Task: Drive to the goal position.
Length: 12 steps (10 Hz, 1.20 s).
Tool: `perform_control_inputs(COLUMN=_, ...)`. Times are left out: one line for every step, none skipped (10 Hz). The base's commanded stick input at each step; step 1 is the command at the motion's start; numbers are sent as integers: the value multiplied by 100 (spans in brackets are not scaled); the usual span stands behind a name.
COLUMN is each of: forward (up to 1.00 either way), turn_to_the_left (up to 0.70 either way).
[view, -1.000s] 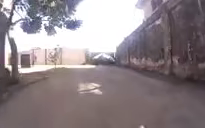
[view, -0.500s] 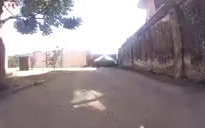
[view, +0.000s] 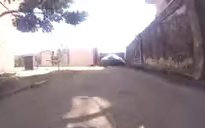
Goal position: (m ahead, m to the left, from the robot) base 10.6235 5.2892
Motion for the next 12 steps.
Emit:
perform_control_inputs(forward=100, turn_to_the_left=0)
perform_control_inputs(forward=100, turn_to_the_left=0)
perform_control_inputs(forward=100, turn_to_the_left=0)
perform_control_inputs(forward=100, turn_to_the_left=0)
perform_control_inputs(forward=100, turn_to_the_left=0)
perform_control_inputs(forward=100, turn_to_the_left=0)
perform_control_inputs(forward=100, turn_to_the_left=0)
perform_control_inputs(forward=100, turn_to_the_left=0)
perform_control_inputs(forward=100, turn_to_the_left=0)
perform_control_inputs(forward=100, turn_to_the_left=0)
perform_control_inputs(forward=100, turn_to_the_left=0)
perform_control_inputs(forward=100, turn_to_the_left=0)
